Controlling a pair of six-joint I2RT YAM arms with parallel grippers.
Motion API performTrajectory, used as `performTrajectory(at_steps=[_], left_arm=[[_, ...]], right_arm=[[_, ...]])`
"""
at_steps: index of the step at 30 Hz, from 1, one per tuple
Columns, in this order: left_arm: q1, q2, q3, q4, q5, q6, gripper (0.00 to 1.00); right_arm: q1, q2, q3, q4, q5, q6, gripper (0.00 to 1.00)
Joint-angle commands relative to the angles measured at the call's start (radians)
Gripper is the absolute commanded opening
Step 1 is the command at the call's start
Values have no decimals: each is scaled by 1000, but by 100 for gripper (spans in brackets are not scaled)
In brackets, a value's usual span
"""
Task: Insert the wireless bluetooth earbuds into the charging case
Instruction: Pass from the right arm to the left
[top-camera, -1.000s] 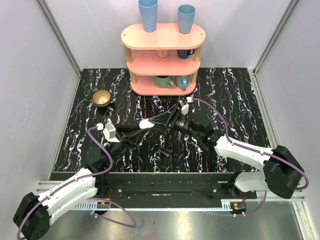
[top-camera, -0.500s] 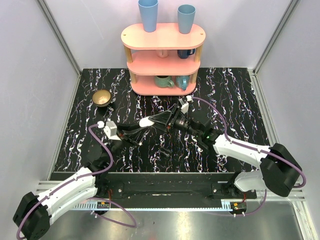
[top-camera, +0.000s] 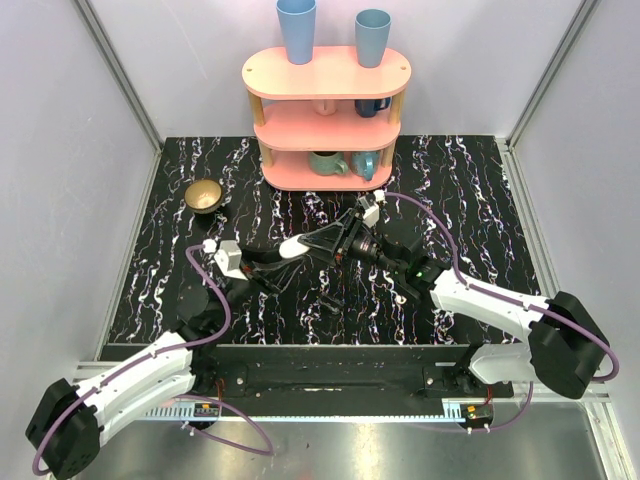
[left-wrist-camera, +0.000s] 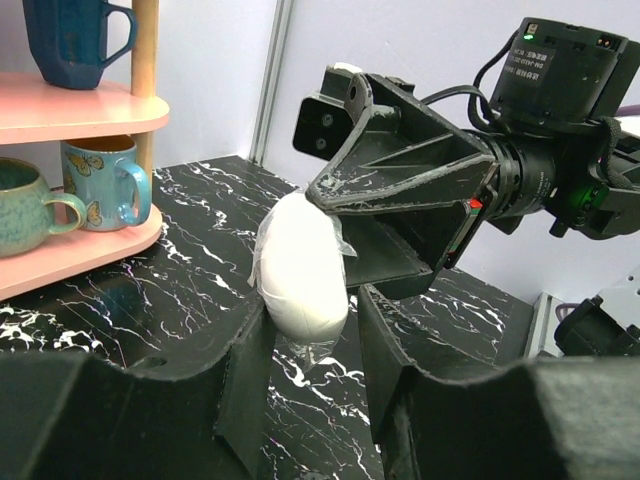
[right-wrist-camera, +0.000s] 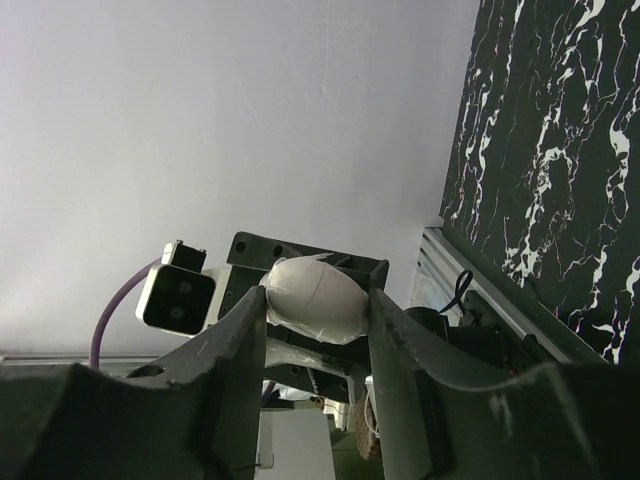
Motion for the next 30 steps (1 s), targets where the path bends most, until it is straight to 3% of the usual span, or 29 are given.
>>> performTrajectory(at_steps=[1, 11, 26, 30], left_arm=[[-6, 6, 48, 30, 48, -9, 42], [-6, 0, 26, 102, 16, -26, 47], [-7, 20, 17, 157, -18, -32, 44], [-7, 19, 16, 162, -35, -33, 34]], right_arm=[[9, -18, 35, 15, -19, -19, 33], [11, -21, 31, 7, -12, -24, 33], [11, -10, 28, 12, -19, -14, 33], [11, -10, 23, 18, -29, -14, 33]])
